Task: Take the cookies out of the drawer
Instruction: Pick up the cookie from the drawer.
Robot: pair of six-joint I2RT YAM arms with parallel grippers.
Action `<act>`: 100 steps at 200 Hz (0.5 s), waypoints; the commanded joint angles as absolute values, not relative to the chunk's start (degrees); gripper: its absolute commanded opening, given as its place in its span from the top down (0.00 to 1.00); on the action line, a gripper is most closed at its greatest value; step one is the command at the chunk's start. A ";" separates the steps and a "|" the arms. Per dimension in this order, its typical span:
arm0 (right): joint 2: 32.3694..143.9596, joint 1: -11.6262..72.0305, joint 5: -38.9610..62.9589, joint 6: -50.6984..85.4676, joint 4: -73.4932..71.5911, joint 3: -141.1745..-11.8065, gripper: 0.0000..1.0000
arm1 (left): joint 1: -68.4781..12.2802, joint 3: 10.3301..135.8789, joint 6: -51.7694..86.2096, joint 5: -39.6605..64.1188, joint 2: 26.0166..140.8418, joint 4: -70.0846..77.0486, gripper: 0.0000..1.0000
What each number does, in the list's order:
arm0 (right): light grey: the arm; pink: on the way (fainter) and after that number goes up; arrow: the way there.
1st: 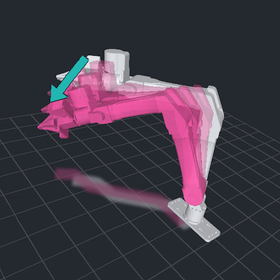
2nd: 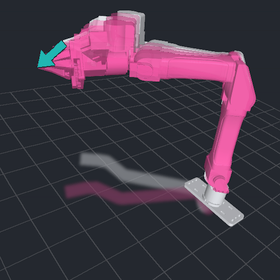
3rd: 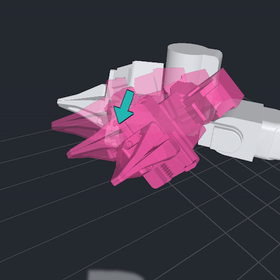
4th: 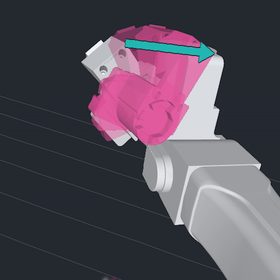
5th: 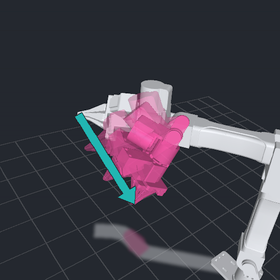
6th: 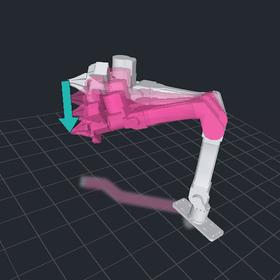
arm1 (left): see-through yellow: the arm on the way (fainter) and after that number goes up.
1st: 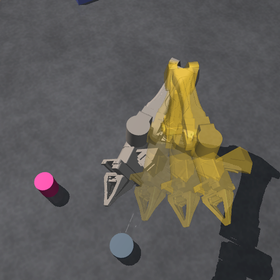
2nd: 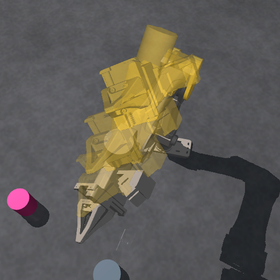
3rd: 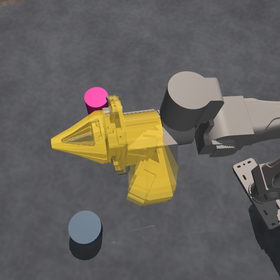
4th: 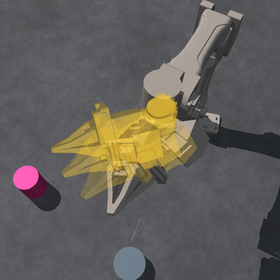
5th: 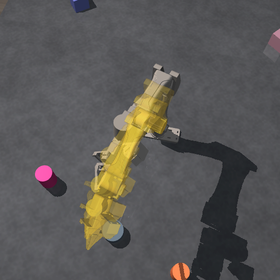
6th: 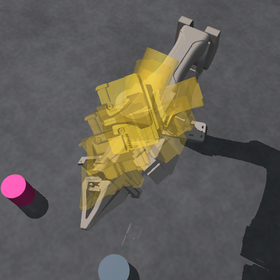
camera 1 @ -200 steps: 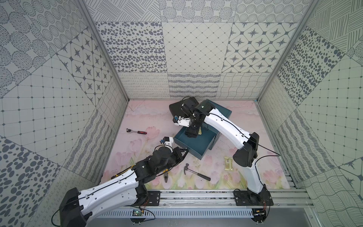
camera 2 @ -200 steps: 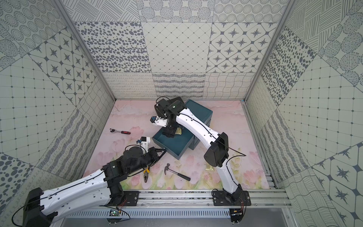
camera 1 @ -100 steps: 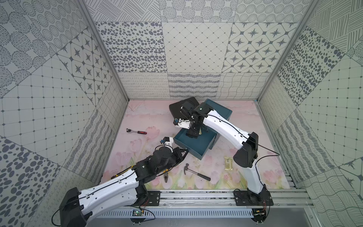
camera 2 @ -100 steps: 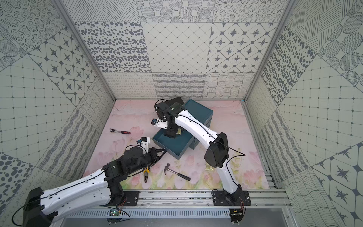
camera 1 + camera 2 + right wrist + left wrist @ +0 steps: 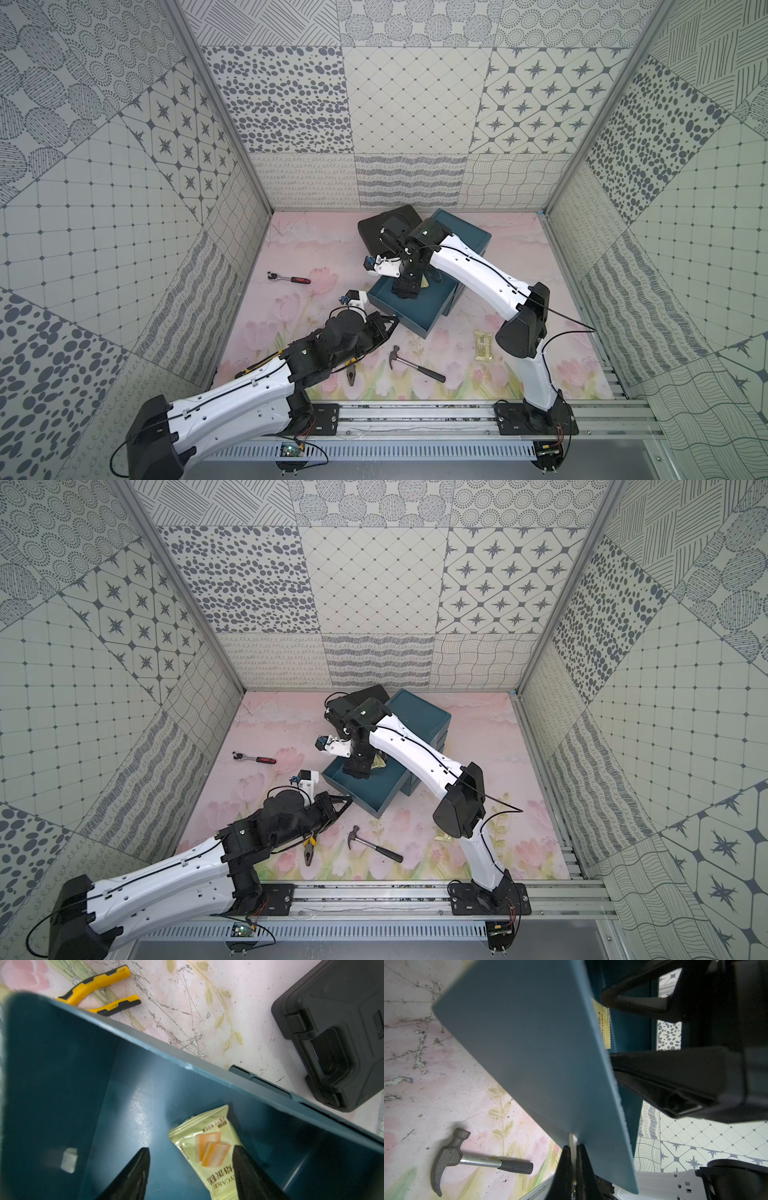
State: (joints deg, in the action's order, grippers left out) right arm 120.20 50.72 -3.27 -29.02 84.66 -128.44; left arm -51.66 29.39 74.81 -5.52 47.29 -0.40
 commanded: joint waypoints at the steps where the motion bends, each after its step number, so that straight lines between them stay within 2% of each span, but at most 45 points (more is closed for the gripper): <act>1: 119.45 50.46 -6.39 -30.21 84.67 -128.38 0.27 | -51.59 30.39 72.97 -5.05 47.29 1.84 1.00; 38: 119.73 50.03 -7.06 -30.58 84.60 -127.80 0.21 | -51.60 30.37 72.99 -5.12 47.11 1.83 1.00; 100: 121.89 49.47 -5.51 -30.85 84.64 -127.70 0.23 | -51.59 30.43 72.81 -5.23 46.94 1.64 1.00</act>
State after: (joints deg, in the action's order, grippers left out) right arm 120.29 49.89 -6.11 -30.48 84.66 -128.09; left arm -51.66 29.39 74.81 -5.52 47.20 -0.40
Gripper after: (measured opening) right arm 0.780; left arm 0.082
